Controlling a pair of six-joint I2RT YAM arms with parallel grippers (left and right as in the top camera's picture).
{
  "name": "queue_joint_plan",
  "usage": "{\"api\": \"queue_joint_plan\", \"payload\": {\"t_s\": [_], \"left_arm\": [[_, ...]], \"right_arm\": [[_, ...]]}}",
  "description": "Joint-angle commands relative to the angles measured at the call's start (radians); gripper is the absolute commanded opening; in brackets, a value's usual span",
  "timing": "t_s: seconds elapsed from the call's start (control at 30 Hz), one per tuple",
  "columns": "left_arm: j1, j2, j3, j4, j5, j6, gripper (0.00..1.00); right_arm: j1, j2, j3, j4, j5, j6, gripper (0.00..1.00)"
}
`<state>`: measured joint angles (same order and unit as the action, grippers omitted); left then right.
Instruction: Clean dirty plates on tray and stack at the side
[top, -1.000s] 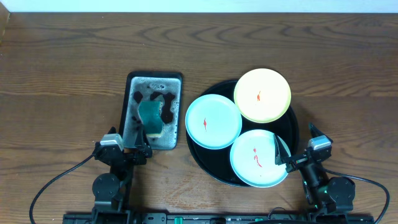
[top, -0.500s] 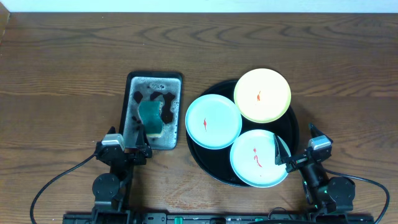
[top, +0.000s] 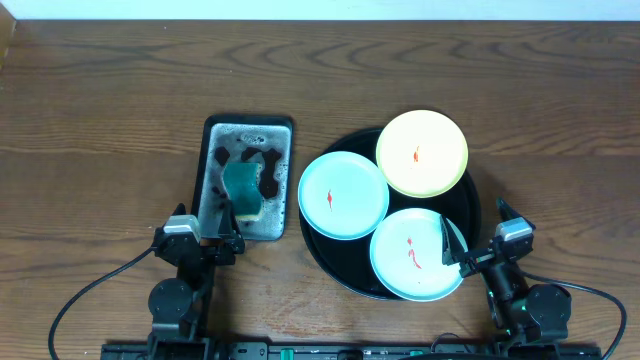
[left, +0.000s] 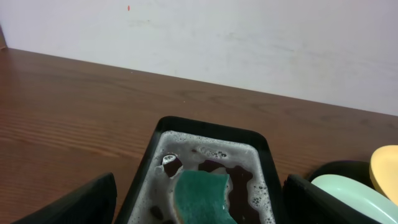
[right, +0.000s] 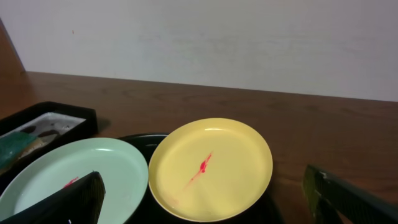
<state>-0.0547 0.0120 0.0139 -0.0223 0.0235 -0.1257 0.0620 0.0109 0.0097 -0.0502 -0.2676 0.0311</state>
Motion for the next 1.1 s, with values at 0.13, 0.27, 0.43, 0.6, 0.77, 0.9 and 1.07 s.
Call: {"api": "queue_joint_plan", "payload": {"t_s": [0.13,0.27,0.43,0.6,0.77,0.9,1.07], "left_arm": [[0.005,-0.008,-0.009,-0.048,-0.016,0.02,0.86],[0.005,-0.008,-0.009,-0.013,0.022,0.02,0.86],[0.005,-0.006,0.051,0.053,0.123,0.019,0.86],[0.005,0.082,0.225,-0.013,0.124,-0.03,0.86],[0.005,0.338,0.547,-0.255,0.132,-0.03,0.86],[0.005,0.612,0.871,-0.541,0.218,-0.03,0.86],[0.005,0.9,1.18,-0.88,0.254,-0.029,0.86]], "right_arm": [[0.004,-0.004,-0.004,0.002,0.009,-0.018,0.99],[0.004,-0.004,-0.003,0.027,-0.04,-0.016,0.99],[0.004,0.018,0.087,0.013,-0.054,0.119,0.99],[0.004,0.201,0.336,-0.129,-0.055,0.148,0.99],[0.004,0.523,0.691,-0.37,-0.075,0.148,0.99],[0.004,0.825,1.027,-0.675,-0.126,0.148,0.99],[0.004,1.117,1.303,-0.937,-0.126,0.148,0.99]]}}
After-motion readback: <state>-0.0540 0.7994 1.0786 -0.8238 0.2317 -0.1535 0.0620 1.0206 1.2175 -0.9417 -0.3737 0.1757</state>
